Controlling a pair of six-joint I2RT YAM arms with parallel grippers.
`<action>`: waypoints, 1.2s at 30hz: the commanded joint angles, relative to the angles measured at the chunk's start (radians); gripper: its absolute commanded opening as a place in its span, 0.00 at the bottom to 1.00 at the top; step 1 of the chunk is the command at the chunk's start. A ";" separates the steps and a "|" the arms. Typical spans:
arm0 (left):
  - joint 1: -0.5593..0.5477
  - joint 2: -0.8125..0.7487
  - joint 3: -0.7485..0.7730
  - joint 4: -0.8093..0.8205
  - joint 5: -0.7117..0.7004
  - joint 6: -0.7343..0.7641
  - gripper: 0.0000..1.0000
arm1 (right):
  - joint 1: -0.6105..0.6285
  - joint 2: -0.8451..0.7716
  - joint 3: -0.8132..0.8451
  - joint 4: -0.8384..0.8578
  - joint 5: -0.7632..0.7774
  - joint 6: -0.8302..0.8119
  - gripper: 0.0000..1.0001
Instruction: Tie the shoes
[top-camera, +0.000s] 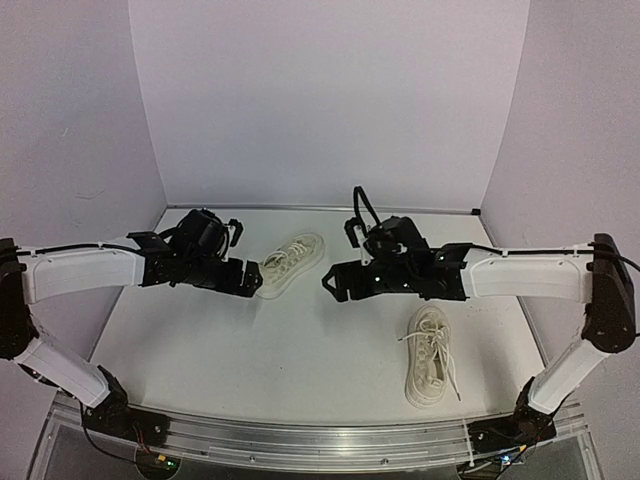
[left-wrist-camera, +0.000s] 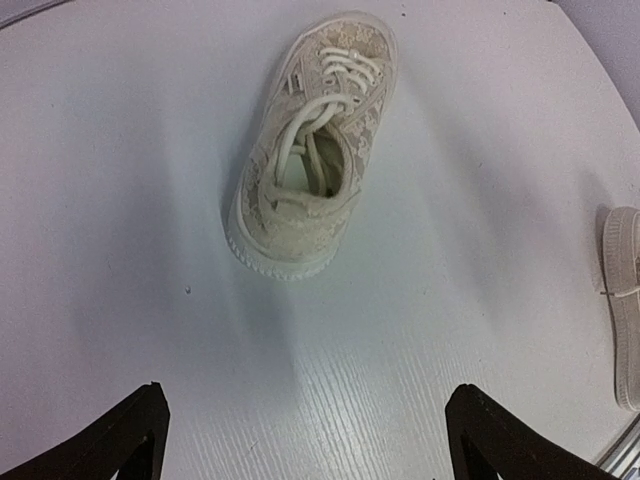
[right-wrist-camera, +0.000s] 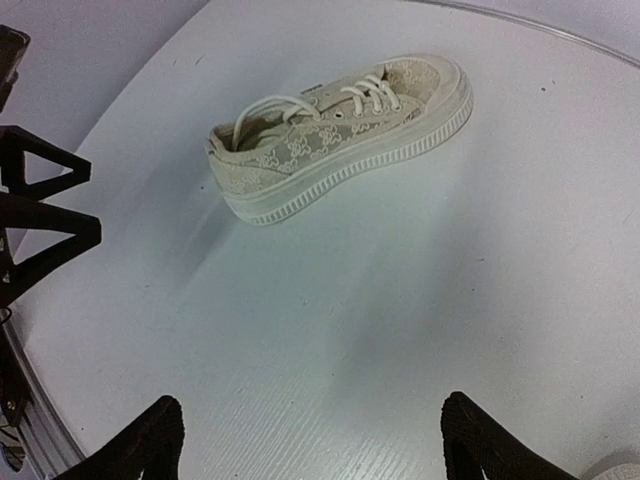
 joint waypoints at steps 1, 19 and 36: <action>0.066 0.072 0.168 -0.038 -0.001 0.105 0.99 | 0.004 -0.127 -0.015 0.068 0.151 -0.059 0.98; 0.158 0.632 0.875 -0.316 0.177 0.381 0.99 | 0.003 -0.049 0.138 0.087 0.198 -0.052 0.98; 0.229 0.920 1.032 -0.411 0.256 0.435 0.78 | 0.003 -0.091 0.033 0.119 0.167 -0.046 0.98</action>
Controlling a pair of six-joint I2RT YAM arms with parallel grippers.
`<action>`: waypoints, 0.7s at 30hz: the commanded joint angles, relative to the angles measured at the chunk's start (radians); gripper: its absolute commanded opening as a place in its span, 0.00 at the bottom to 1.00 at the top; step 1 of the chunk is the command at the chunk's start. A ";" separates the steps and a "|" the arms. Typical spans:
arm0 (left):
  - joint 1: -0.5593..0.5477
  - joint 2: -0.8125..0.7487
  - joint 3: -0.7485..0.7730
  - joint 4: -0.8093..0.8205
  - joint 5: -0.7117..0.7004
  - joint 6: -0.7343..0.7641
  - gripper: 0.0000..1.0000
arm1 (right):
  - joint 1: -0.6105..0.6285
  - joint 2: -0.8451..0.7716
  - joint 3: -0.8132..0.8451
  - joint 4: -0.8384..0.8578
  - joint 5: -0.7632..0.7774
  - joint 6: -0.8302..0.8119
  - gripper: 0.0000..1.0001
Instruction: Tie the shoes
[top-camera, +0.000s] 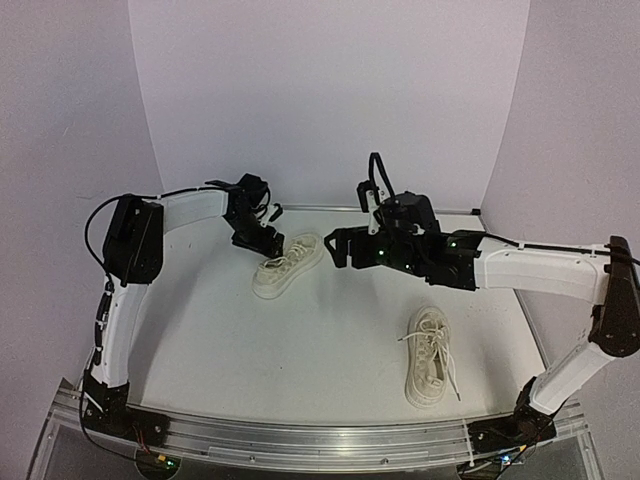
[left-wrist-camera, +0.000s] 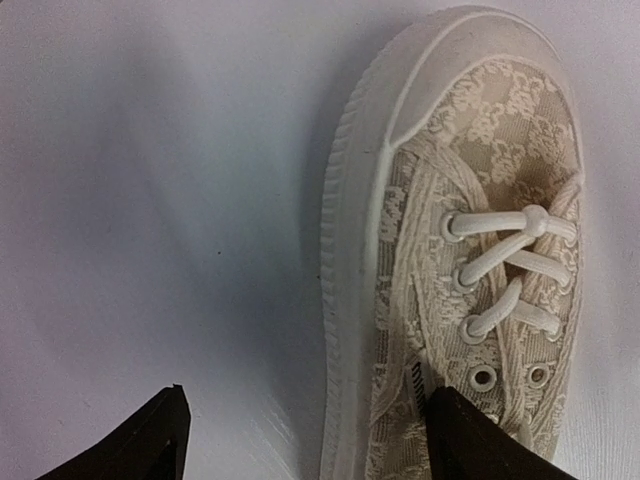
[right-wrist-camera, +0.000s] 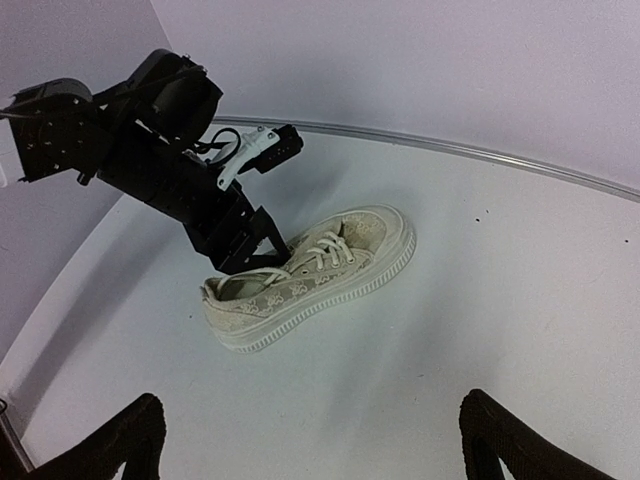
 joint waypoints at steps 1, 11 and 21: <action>-0.008 -0.013 -0.012 -0.011 0.015 0.014 0.74 | 0.003 -0.045 -0.034 0.028 -0.011 0.013 0.98; -0.018 -0.151 -0.203 0.091 0.084 -0.044 0.25 | 0.003 -0.027 -0.035 0.026 -0.010 0.018 0.98; -0.065 -0.373 -0.462 0.200 0.165 -0.184 0.00 | -0.049 0.142 0.014 0.006 -0.177 0.110 0.98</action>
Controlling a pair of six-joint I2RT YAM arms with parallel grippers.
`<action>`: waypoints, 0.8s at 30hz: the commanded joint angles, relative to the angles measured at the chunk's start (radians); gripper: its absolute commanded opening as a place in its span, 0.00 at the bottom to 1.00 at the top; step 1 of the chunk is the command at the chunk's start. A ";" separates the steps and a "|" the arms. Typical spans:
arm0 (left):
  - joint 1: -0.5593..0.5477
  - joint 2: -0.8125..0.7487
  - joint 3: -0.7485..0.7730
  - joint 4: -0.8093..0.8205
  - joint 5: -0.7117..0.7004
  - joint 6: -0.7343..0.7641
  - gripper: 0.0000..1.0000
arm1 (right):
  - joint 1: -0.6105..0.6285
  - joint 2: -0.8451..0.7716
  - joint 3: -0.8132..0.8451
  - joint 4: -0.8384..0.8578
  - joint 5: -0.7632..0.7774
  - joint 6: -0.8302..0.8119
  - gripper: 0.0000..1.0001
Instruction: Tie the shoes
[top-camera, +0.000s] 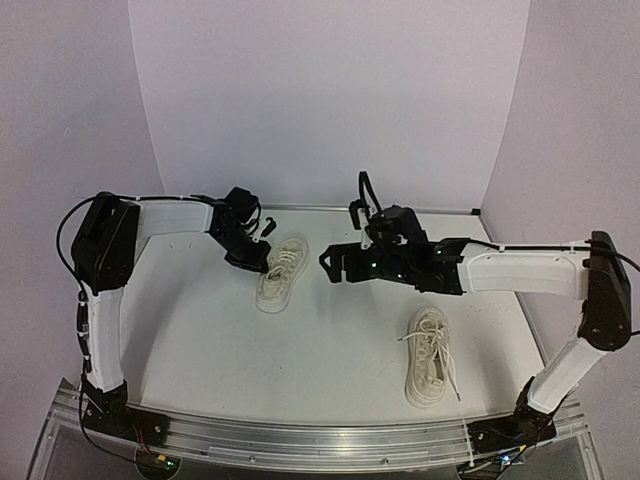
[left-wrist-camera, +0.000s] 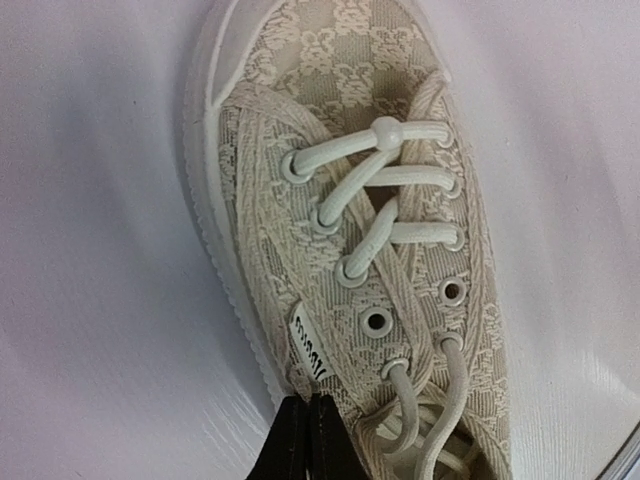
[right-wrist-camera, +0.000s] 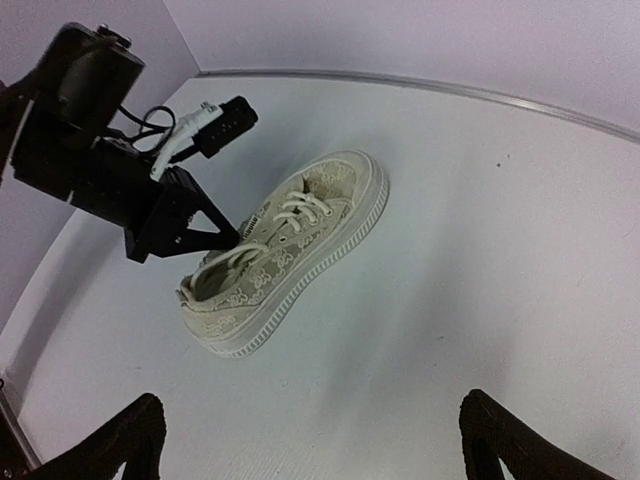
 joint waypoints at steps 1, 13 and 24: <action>-0.040 -0.157 -0.100 0.043 0.069 -0.069 0.00 | -0.046 0.107 0.048 0.009 -0.151 0.064 0.98; -0.047 -0.210 -0.118 0.113 0.045 -0.148 0.48 | -0.069 0.207 0.131 0.012 -0.252 0.069 0.98; -0.147 -0.143 -0.134 0.086 -0.015 -0.154 0.47 | -0.110 0.144 0.056 0.012 -0.252 0.074 0.98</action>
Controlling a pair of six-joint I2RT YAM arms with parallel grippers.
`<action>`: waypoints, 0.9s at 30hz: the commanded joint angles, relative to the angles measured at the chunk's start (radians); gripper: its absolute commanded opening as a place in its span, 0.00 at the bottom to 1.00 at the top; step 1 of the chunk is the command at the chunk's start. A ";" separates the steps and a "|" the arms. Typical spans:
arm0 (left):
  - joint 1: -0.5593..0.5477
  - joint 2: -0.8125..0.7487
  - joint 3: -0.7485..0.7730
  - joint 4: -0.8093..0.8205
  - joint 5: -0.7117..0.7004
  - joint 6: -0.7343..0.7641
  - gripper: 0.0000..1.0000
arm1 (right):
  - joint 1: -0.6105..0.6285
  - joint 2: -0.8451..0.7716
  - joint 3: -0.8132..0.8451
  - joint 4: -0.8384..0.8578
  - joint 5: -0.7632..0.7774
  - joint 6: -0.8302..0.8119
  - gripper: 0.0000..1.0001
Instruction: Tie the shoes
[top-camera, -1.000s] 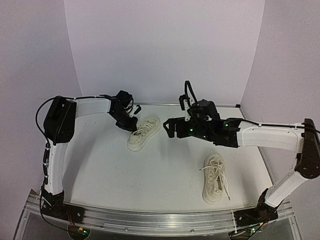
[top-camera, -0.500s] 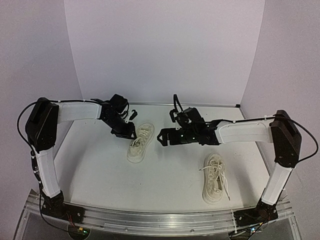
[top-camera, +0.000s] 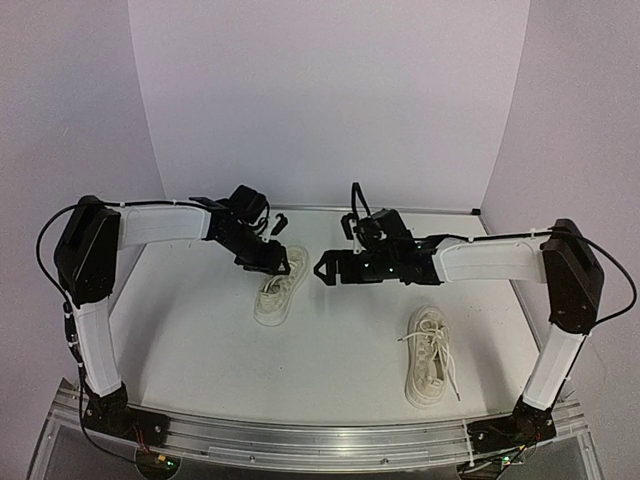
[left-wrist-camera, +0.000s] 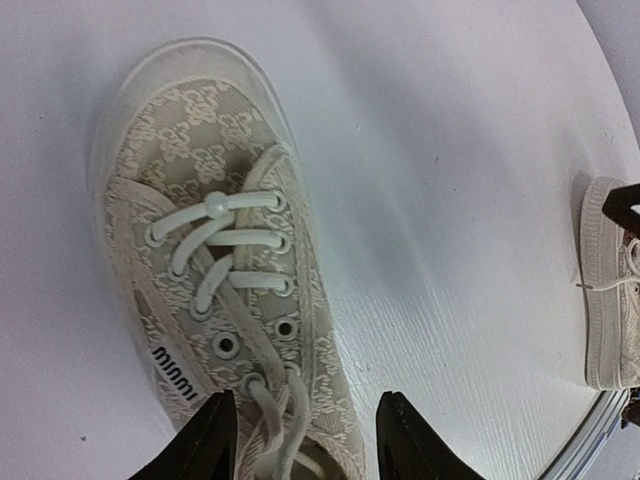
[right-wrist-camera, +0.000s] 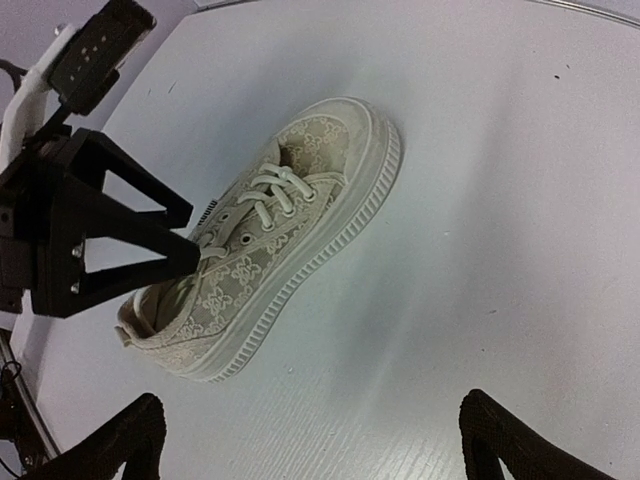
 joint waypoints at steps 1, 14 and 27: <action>-0.043 0.021 -0.003 -0.007 -0.060 -0.026 0.45 | -0.013 -0.063 -0.026 0.016 -0.002 0.004 0.98; -0.192 -0.142 -0.062 -0.055 -0.168 -0.139 0.00 | -0.012 -0.101 -0.066 0.020 -0.015 0.016 0.98; -0.383 -0.204 -0.163 0.012 -0.255 -0.416 0.00 | -0.012 -0.107 -0.173 0.106 -0.169 0.053 0.98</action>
